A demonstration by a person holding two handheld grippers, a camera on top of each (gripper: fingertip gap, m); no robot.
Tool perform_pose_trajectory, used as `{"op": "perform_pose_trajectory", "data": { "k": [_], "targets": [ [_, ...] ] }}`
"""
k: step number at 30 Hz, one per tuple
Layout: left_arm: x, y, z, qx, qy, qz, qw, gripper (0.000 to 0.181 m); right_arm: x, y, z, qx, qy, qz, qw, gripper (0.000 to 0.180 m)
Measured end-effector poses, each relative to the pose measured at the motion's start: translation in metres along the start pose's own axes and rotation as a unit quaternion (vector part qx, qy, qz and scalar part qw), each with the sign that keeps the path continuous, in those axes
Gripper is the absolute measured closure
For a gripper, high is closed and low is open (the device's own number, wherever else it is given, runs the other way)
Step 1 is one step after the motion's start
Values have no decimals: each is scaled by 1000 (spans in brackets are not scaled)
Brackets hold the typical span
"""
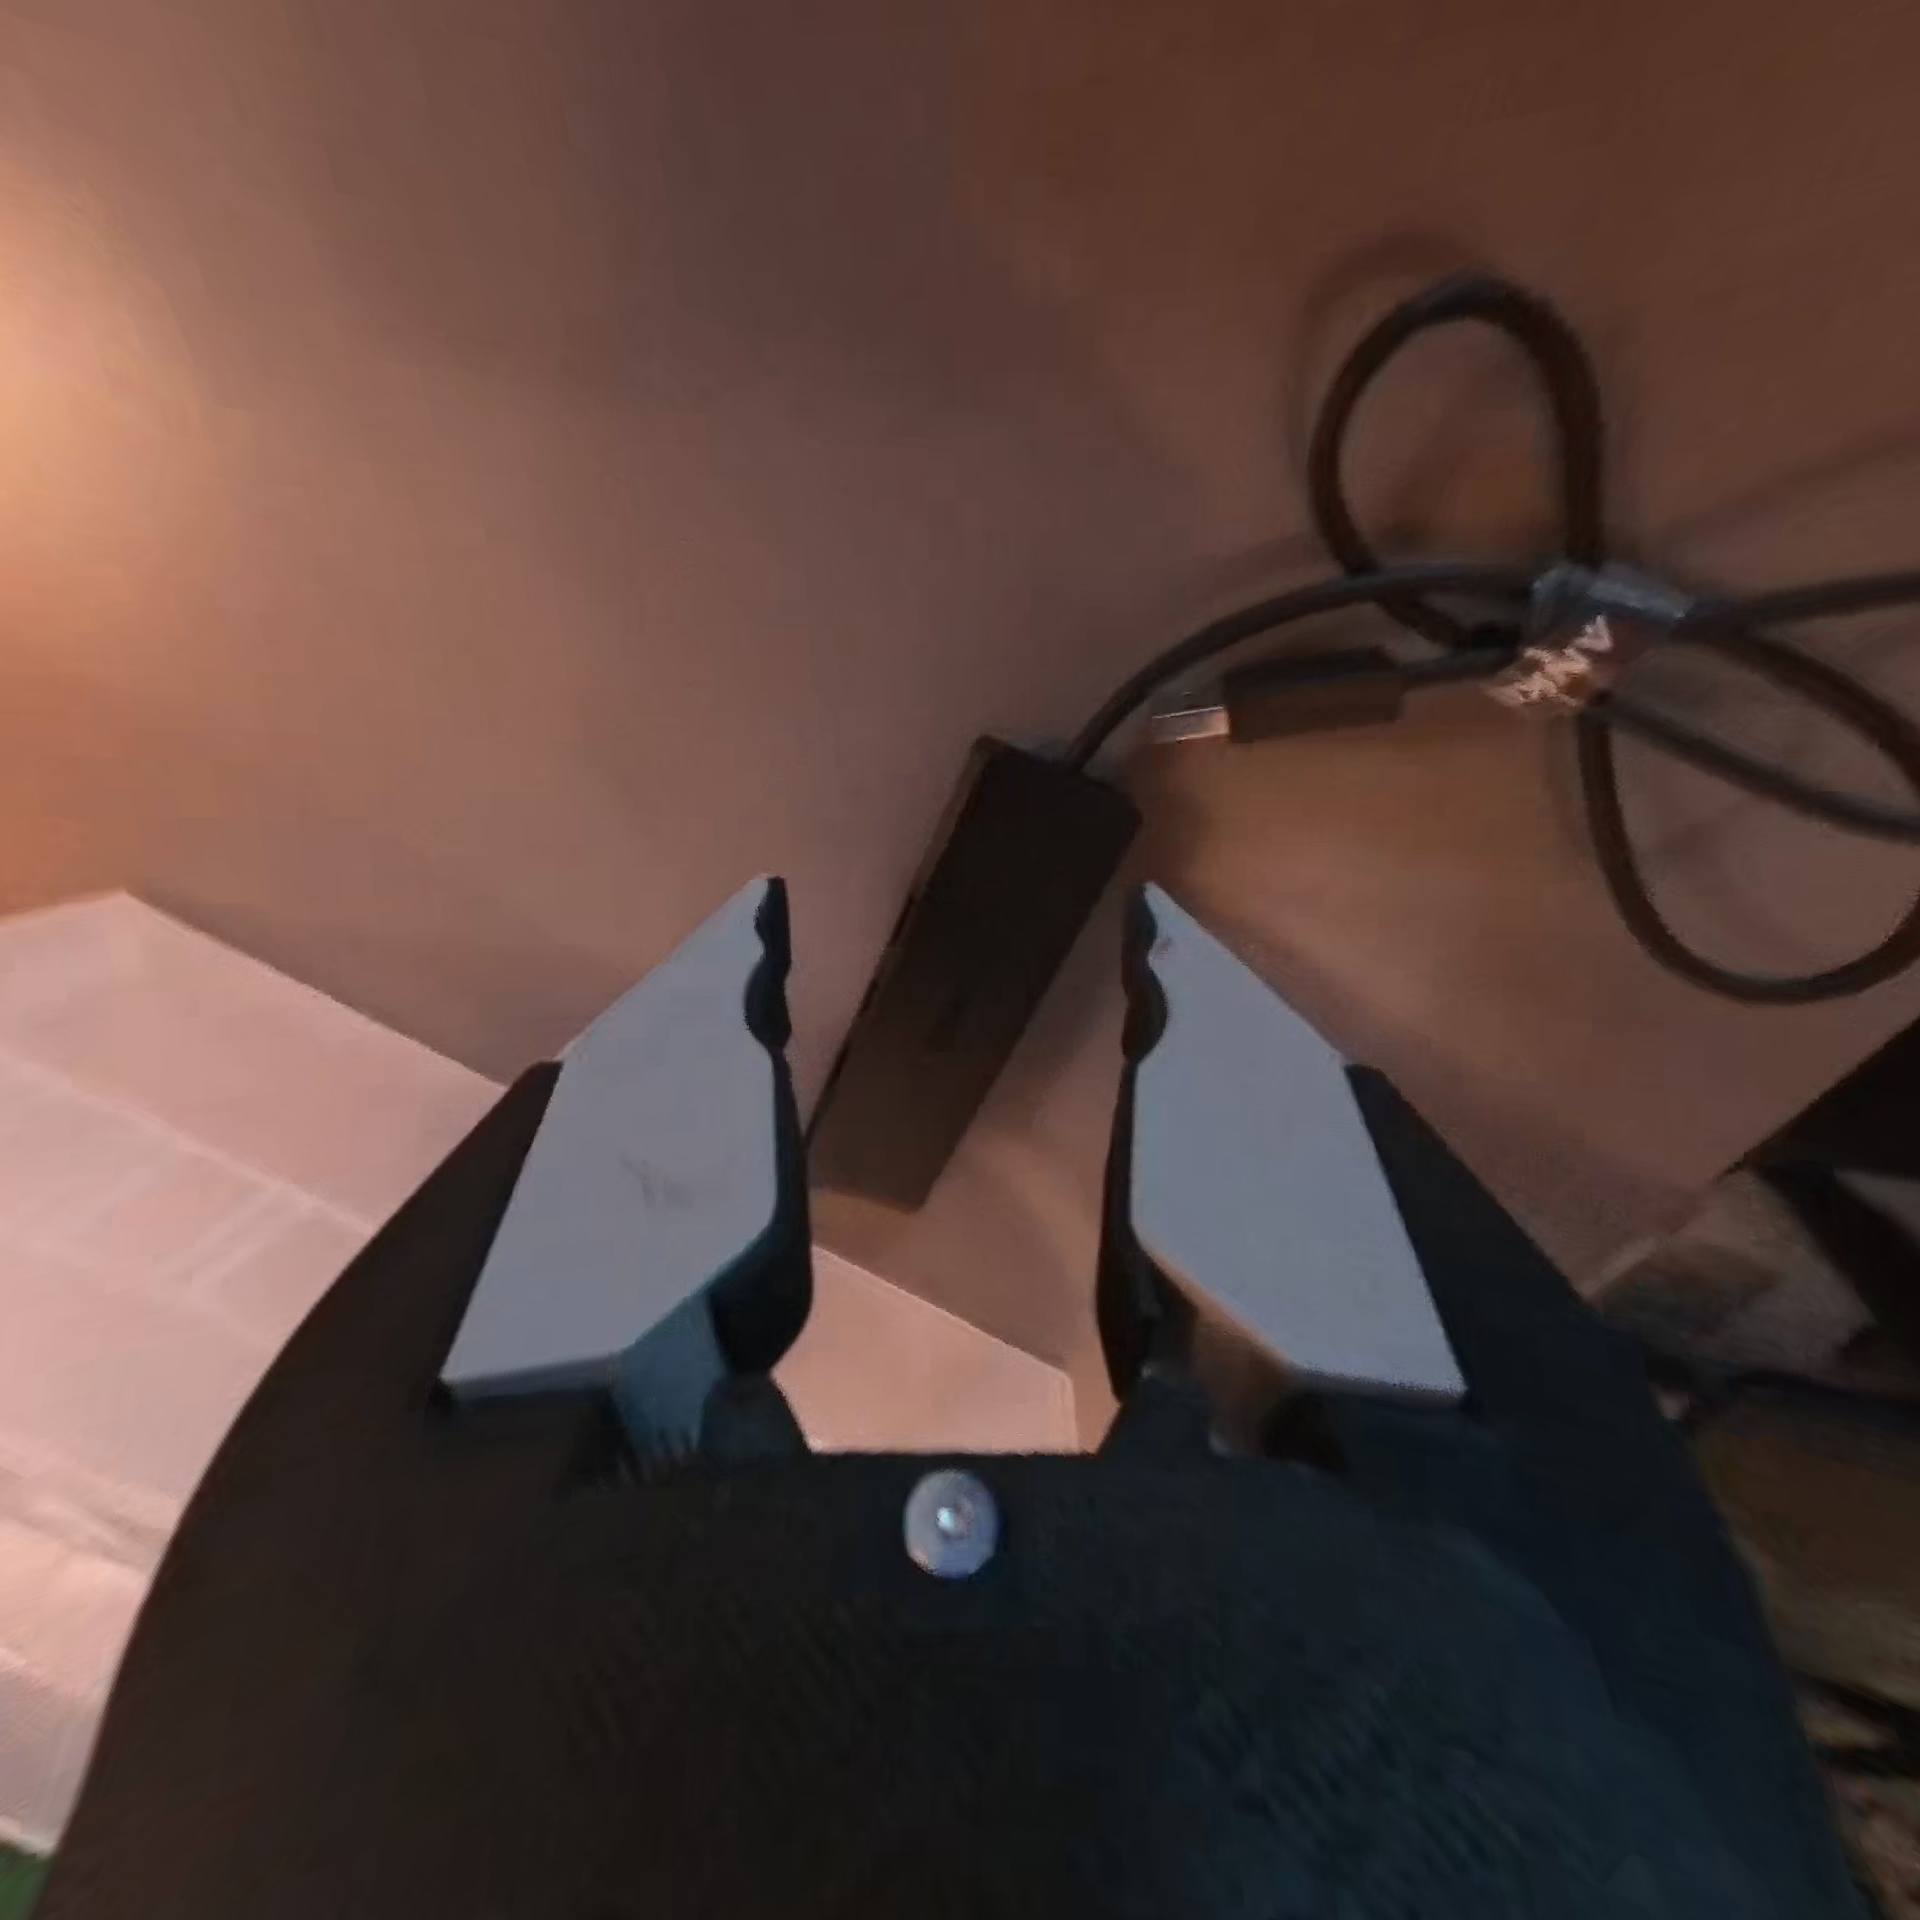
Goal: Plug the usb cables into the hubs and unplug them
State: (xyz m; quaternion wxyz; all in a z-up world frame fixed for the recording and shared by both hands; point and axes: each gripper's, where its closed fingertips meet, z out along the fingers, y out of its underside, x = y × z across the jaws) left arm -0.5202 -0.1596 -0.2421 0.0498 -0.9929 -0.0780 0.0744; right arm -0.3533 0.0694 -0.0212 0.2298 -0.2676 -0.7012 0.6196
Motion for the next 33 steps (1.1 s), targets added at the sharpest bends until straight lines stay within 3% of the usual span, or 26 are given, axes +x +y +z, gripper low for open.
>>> {"op": "perform_pose_trajectory", "data": {
  "k": [3,5,6,9,12,15,18,20,21,25,31,33],
  "targets": [
    [6,-2,4,-12,19,51,998,127,0,2,3,-2,-4,3,1000,133],
    [13,-4,5,-2,43,62,997,148,-1,2,3,-3,-6,2,1000,133],
    [11,-4,5,-2,34,71,997,148,-3,2,4,-2,-8,2,1000,133],
    [-17,2,1,-25,-124,117,985,149,-10,2,8,2,-23,9,1000,133],
    [-31,-6,-20,-7,-296,140,945,149,-29,8,27,1,-69,30,997,135],
    [-16,-32,-64,82,-446,169,875,149,-48,33,60,-39,-112,37,992,134],
    [19,-53,-117,147,-583,246,760,150,-60,59,90,-77,-138,49,986,137],
    [46,-63,-141,171,-638,291,693,149,-65,68,105,-89,-147,55,984,138],
    [56,-67,-146,178,-644,301,680,149,-64,70,111,-89,-143,53,984,139],
    [74,-76,-159,207,-652,305,662,150,-79,71,132,-84,-150,16,985,131],
    [81,-81,-152,231,-637,287,677,149,-52,58,159,-53,-28,-74,995,130],
    [82,-80,-146,228,-637,291,677,149,-53,59,166,-55,-34,-93,994,135]
  ]
}}
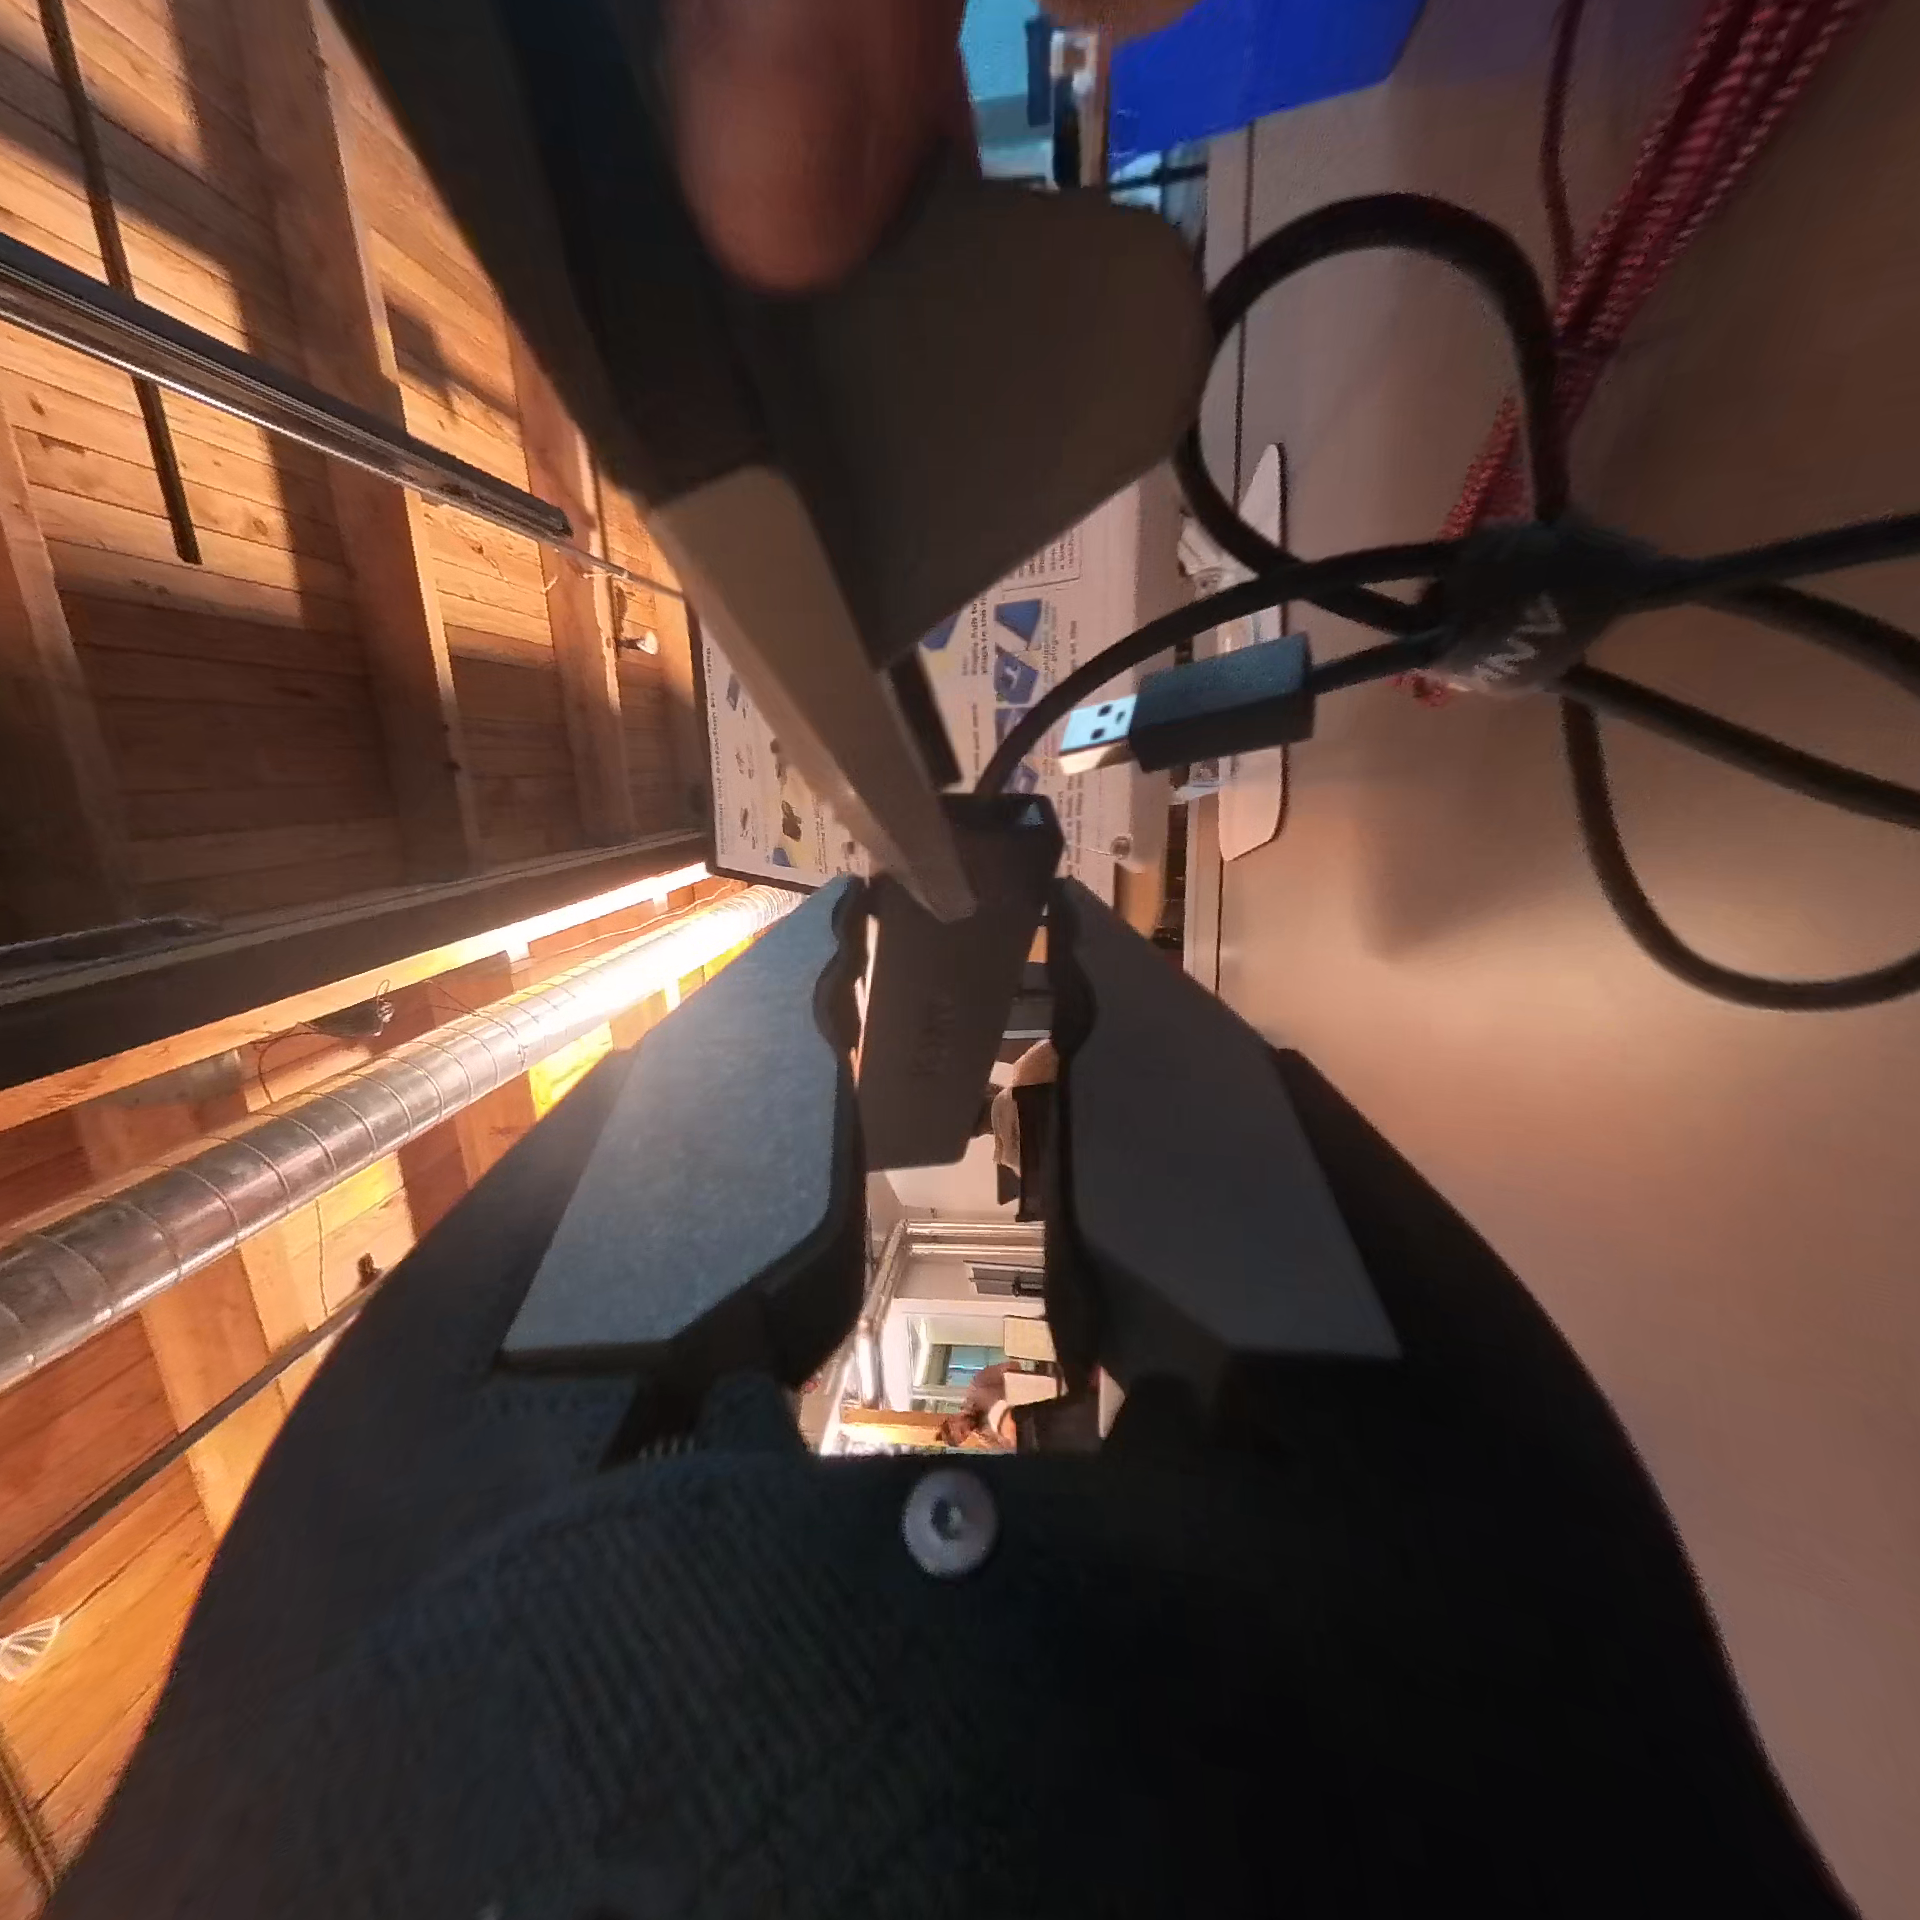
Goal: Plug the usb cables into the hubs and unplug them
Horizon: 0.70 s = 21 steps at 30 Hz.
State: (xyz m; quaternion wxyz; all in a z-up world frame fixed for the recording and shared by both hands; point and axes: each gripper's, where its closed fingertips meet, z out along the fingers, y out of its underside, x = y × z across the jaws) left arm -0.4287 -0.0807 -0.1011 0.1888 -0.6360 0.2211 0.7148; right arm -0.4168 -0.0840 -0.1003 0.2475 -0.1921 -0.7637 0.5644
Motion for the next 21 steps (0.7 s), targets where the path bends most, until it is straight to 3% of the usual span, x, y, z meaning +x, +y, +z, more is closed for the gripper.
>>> {"op": "perform_pose_trajectory", "data": {
  "k": [3,7,10,12,14,18,21],
  "targets": [
    [8,-4,-3,6,10,-10,1000,149,-7,5,12,-15,-18,-38,999,165],
    [27,-7,-8,26,72,-34,996,149,-9,26,21,-65,-38,-58,996,170],
    [23,-10,-20,62,120,-131,982,156,-14,28,15,-60,-58,-82,993,172],
    [11,-11,-33,100,171,-225,954,163,-5,31,9,-72,-34,-118,990,172],
    [-14,-8,-45,139,198,-312,919,137,-2,28,0,-67,-25,-150,986,171],
    [-37,14,-63,161,261,-403,862,119,-17,9,-23,-19,-34,-240,970,172],
    [-27,9,-72,185,289,-415,842,122,-36,-4,-40,15,-34,-320,947,173]
  ]
}}
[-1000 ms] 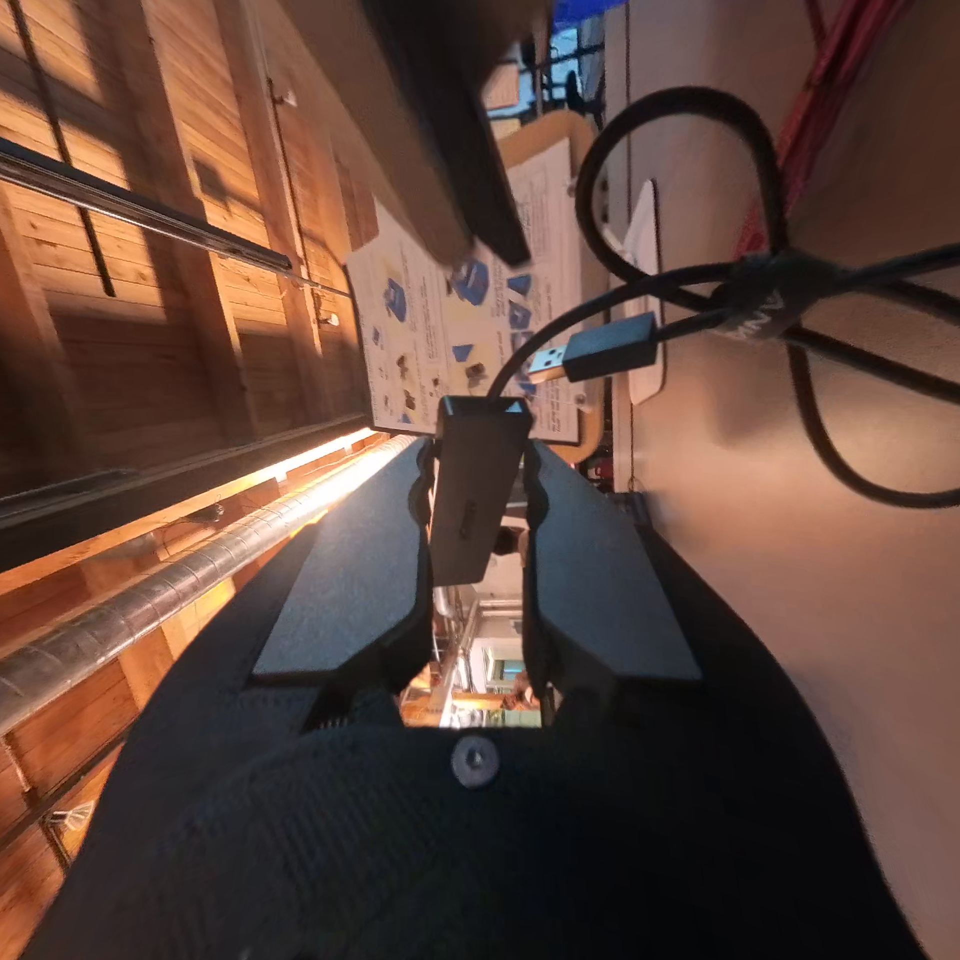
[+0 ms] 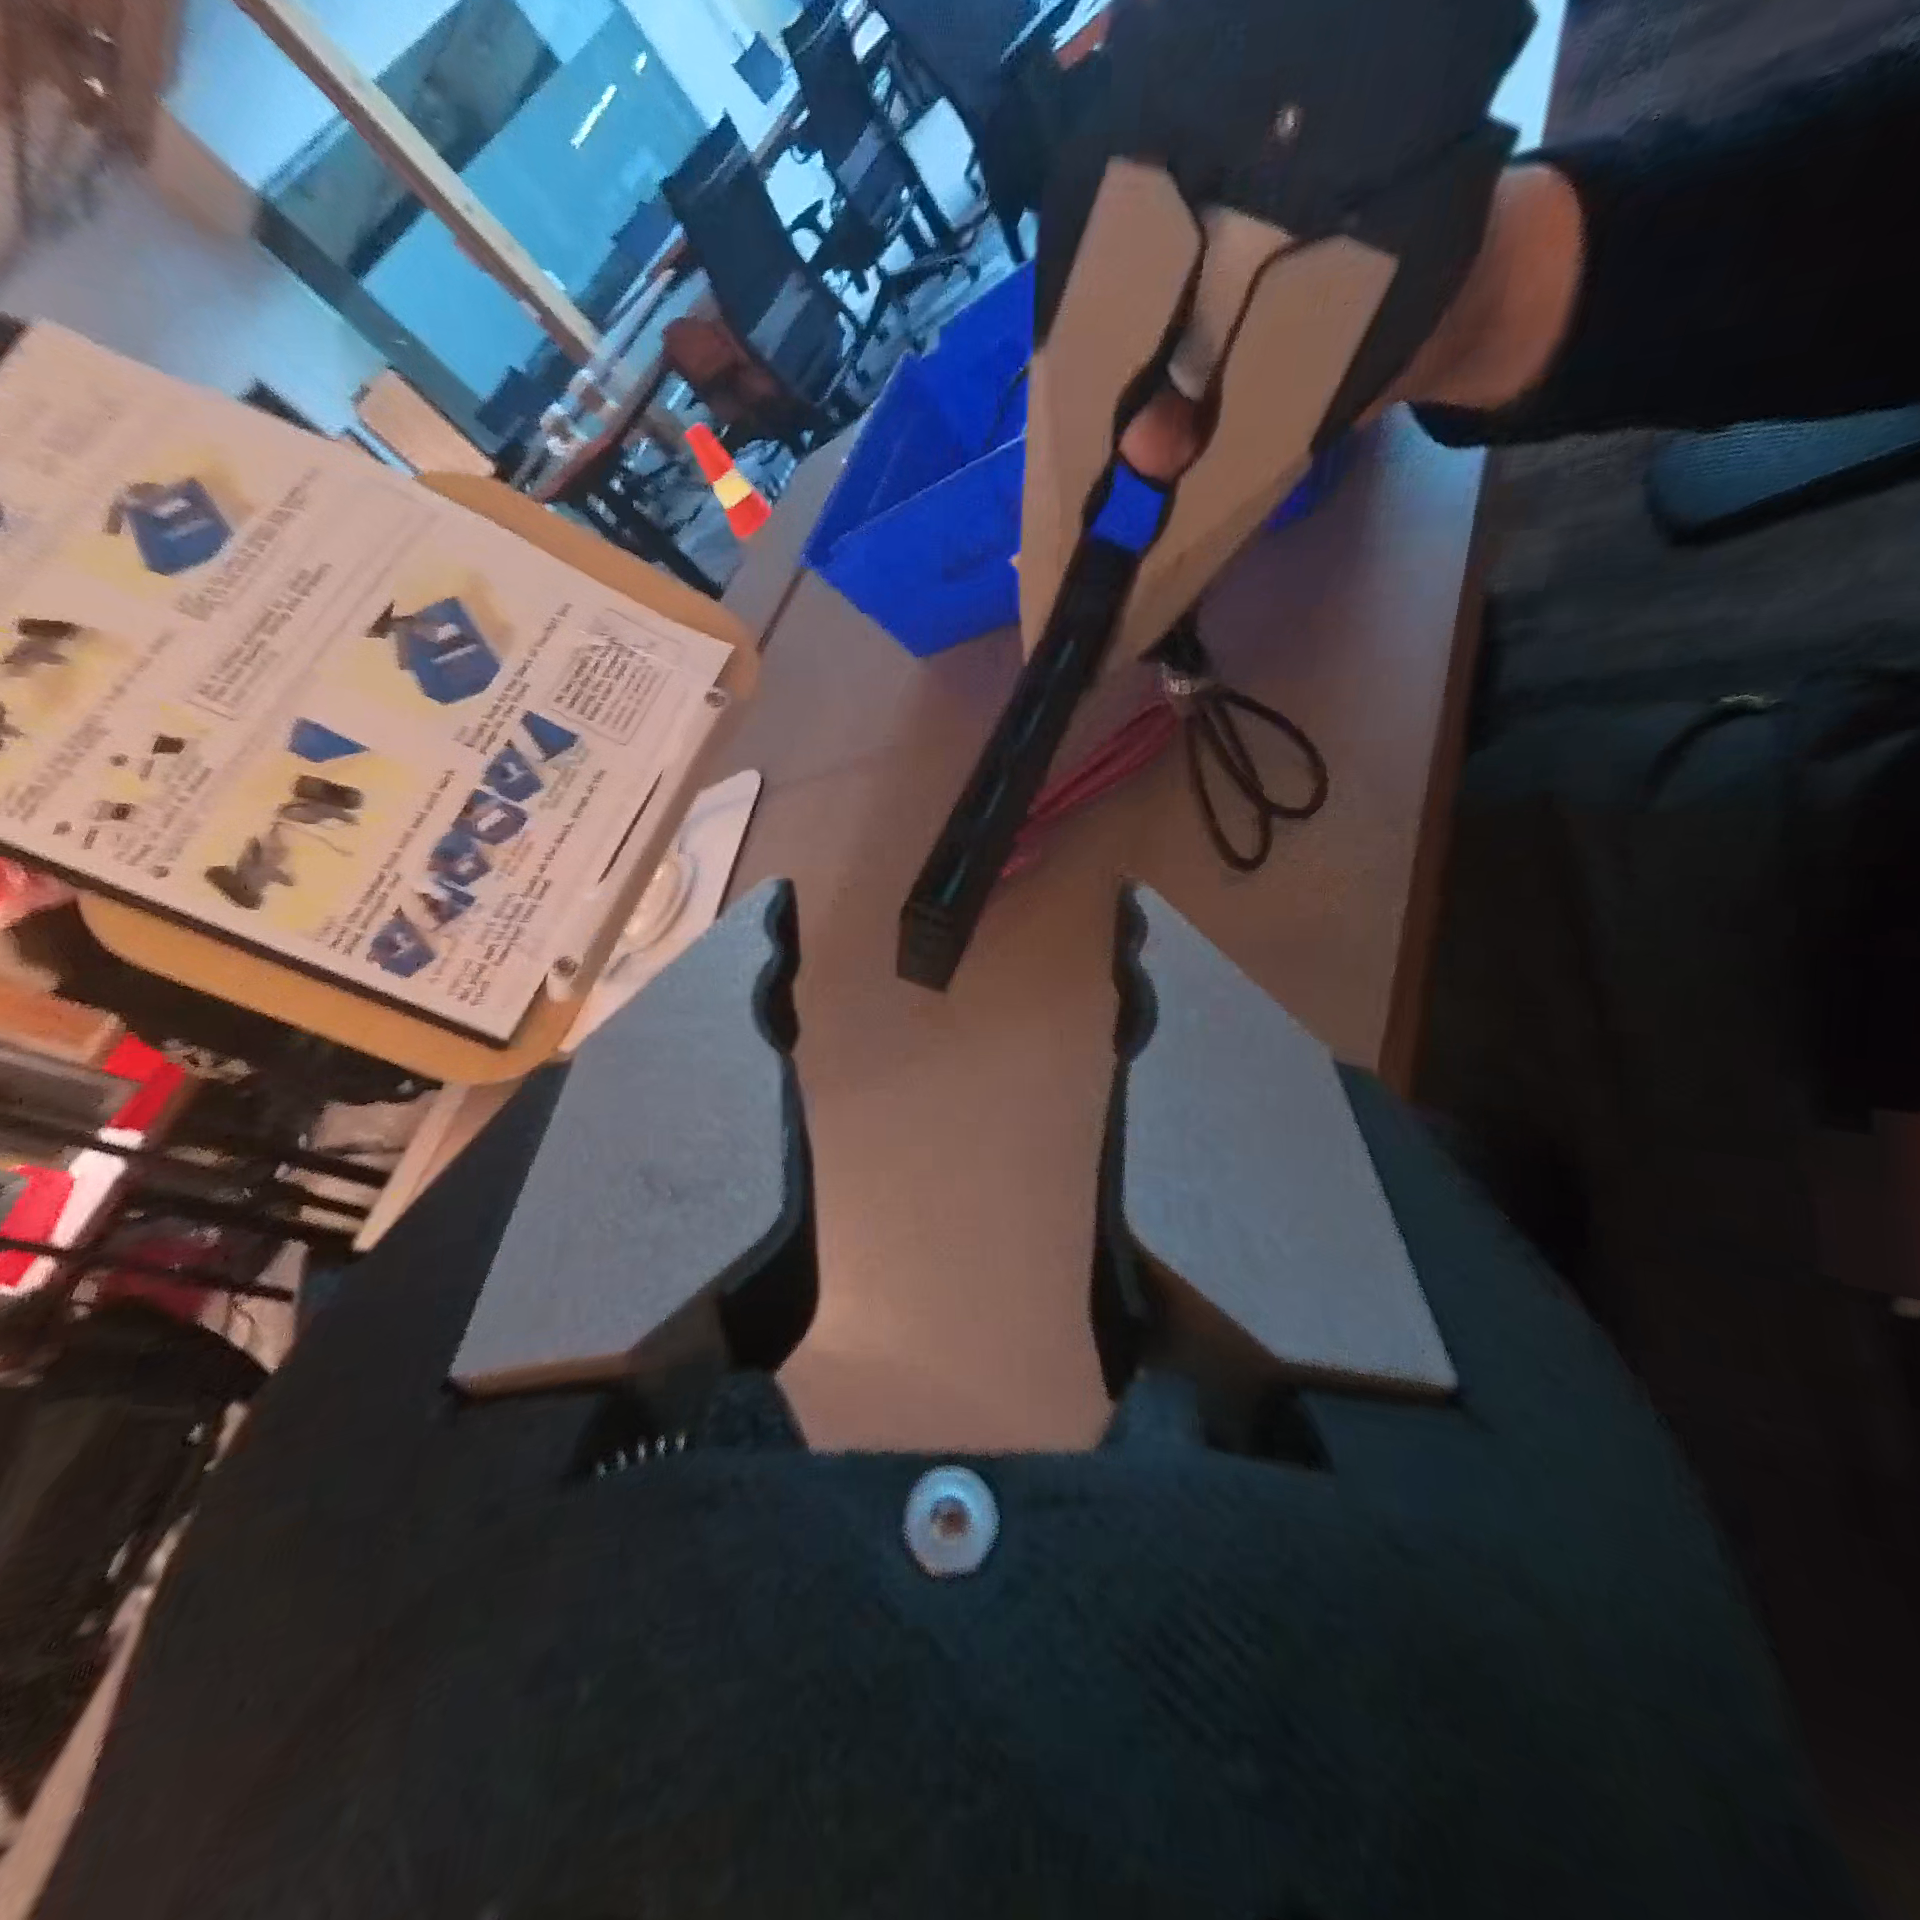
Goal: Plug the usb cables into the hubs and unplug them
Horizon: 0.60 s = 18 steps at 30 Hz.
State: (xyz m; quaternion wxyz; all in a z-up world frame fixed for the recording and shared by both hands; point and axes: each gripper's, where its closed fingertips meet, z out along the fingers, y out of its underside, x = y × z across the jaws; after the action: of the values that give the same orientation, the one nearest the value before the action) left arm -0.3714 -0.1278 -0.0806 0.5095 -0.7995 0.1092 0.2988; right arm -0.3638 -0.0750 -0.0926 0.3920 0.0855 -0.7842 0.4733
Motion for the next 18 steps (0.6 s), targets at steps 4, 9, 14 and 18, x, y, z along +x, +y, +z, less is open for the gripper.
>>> {"op": "perform_pose_trajectory", "data": {
  "k": [4,9,14,18],
  "targets": [
    [18,-5,17,-3,3,65,998,140,-11,-19,-9,29,-11,-30,999,172],
    [26,-21,17,5,-4,101,995,171,-5,-15,-5,24,9,-12,1000,169],
    [-27,-16,-13,-101,-172,156,968,173,47,75,-34,-268,127,69,952,174],
    [-59,22,-23,-198,-242,132,941,173,56,97,-61,-258,122,235,929,170]
  ]
}}
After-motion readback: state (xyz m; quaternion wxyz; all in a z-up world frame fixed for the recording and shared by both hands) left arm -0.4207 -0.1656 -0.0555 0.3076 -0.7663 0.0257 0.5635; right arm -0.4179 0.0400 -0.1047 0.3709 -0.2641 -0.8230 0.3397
